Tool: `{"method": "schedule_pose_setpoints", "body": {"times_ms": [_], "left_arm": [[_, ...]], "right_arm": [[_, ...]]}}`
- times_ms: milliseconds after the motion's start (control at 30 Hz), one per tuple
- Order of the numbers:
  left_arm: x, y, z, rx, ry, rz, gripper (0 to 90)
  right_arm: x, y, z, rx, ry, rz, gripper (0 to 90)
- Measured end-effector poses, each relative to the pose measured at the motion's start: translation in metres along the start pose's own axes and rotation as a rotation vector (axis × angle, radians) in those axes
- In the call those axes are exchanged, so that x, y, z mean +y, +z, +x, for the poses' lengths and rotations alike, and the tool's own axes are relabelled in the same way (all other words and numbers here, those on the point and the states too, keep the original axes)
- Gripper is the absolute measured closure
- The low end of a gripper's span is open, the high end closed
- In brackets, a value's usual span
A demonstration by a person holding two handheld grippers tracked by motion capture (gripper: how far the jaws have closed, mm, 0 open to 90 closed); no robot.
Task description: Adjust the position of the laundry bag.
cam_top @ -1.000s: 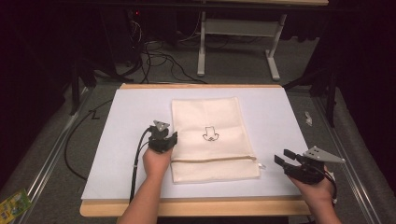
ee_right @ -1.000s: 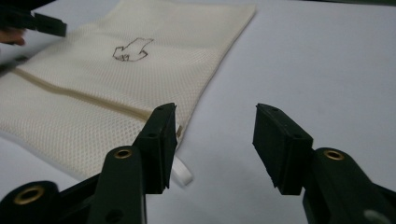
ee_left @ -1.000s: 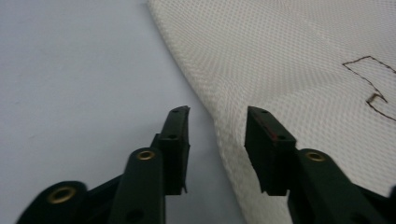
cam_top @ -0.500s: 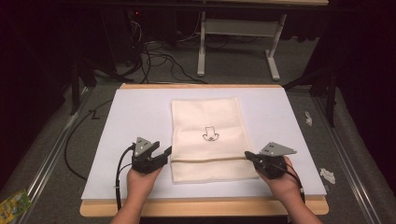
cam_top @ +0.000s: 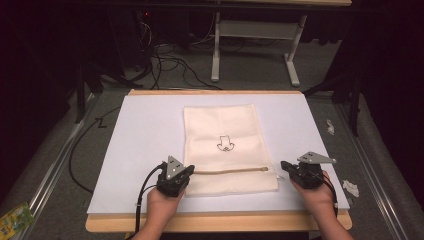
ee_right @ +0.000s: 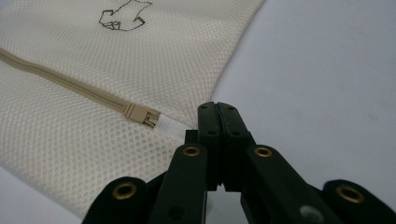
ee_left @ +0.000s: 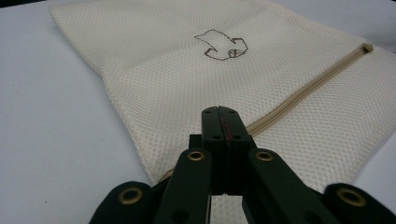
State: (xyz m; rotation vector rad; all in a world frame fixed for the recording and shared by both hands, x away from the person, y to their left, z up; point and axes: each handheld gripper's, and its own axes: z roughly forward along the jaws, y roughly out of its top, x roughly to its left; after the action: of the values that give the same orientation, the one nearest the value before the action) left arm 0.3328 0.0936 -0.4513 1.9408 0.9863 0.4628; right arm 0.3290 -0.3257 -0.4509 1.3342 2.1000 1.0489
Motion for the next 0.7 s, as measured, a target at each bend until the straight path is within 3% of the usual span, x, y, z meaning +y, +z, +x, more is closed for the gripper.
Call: {"method": "schedule_pose_setpoints", "body": {"times_ms": [33, 67, 100, 133, 267, 333, 367, 400, 467, 500, 633, 700], "left_arm": [[-0.003, 0.0, 0.001, -0.01, -0.026, 0.016, 90.0], [-0.003, 0.0, 0.001, -0.01, -0.026, 0.016, 90.0], [-0.01, -0.001, -0.001, -0.009, -0.019, 0.051, 90.0], [-0.013, -0.002, -0.005, -0.009, -0.006, 0.059, 85.3], [-0.024, -0.005, -0.028, 0.026, 0.124, 0.089, 51.7], [-0.029, 0.004, -0.032, 0.024, 0.153, 0.173, 44.6], [-0.032, 0.006, -0.032, 0.011, 0.164, 0.174, 46.9], [-0.032, 0.005, -0.03, -0.041, 0.153, 0.175, 64.7], [-0.031, 0.005, -0.033, -0.029, 0.153, 0.193, 84.7], [-0.03, 0.005, -0.034, -0.032, 0.158, 0.197, 88.8], [-0.028, 0.0, -0.022, -0.086, 0.087, 0.228, 90.0], [-0.03, -0.004, -0.02, -0.084, 0.088, 0.236, 90.0]], "right_arm": [[0.0, -0.002, 0.0, 0.0, -0.002, -0.005, 90.0], [-0.001, -0.004, -0.001, 0.001, -0.006, -0.008, 90.0], [-0.001, -0.006, -0.001, 0.001, -0.008, -0.012, 90.0], [-0.001, -0.007, -0.001, 0.001, -0.009, -0.014, 90.0], [-0.003, -0.01, -0.002, 0.011, -0.012, -0.018, 89.1], [-0.003, -0.009, -0.002, 0.013, -0.018, -0.016, 88.8], [-0.004, -0.008, -0.002, 0.013, -0.016, -0.016, 88.7], [-0.004, -0.008, -0.001, 0.014, -0.006, -0.009, 88.6], [-0.005, -0.006, 0.001, 0.016, -0.009, -0.007, 88.6], [-0.006, -0.006, 0.002, 0.02, -0.013, -0.001, 88.6], [-0.008, -0.007, 0.008, 0.037, -0.012, 0.002, 88.6], [-0.007, -0.008, 0.011, 0.043, -0.015, -0.005, 88.6]]}}
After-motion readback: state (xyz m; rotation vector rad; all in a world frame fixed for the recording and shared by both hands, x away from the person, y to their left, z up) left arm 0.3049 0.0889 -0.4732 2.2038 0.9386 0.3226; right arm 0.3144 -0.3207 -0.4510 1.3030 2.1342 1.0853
